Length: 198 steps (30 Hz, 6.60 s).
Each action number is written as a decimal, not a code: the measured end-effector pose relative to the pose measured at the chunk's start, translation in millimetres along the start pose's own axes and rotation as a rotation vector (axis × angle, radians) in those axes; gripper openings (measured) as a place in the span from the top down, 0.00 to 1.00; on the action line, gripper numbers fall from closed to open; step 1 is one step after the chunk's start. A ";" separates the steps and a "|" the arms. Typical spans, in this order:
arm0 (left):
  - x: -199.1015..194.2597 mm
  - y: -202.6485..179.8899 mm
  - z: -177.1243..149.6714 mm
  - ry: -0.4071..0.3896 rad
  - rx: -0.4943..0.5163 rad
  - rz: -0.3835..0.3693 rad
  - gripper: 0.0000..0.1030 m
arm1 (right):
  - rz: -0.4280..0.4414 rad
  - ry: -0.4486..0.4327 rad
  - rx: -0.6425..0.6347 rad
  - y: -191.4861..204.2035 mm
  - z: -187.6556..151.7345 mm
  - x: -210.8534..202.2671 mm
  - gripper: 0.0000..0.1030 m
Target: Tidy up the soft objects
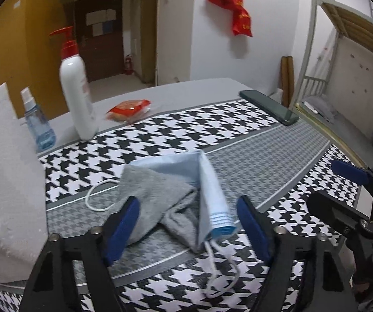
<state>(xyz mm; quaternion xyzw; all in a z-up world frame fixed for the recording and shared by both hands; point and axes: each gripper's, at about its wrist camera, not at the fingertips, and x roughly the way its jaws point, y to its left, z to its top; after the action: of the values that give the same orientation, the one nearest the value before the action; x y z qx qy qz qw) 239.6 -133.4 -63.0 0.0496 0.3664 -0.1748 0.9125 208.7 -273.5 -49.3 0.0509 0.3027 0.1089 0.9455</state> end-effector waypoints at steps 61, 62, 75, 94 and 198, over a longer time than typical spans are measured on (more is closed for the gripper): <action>-3.7 6.5 -8.4 -0.002 0.087 -0.124 0.22 | 0.067 0.103 -0.011 5.2 -9.6 16.3 0.07; -3.0 3.9 -8.2 -0.003 0.099 -0.131 0.22 | 0.066 0.105 -0.010 4.9 -9.9 16.8 0.07; 30.8 -1.4 -8.1 0.102 0.158 -0.091 0.56 | 0.067 0.111 -0.032 5.5 -8.7 22.3 0.08; 24.6 20.2 -9.8 0.071 0.050 -0.143 0.79 | 0.057 0.209 -0.078 25.7 -6.6 50.8 0.31; -183.9 144.0 13.5 -0.449 -0.149 0.366 0.79 | 0.166 -0.187 -0.122 115.5 75.0 -45.7 0.76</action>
<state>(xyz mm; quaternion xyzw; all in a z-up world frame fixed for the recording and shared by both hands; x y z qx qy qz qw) 176.2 50.1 67.6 0.0080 0.1523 0.0134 0.9882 196.0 -174.4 55.9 0.0282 0.2008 0.1998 0.9586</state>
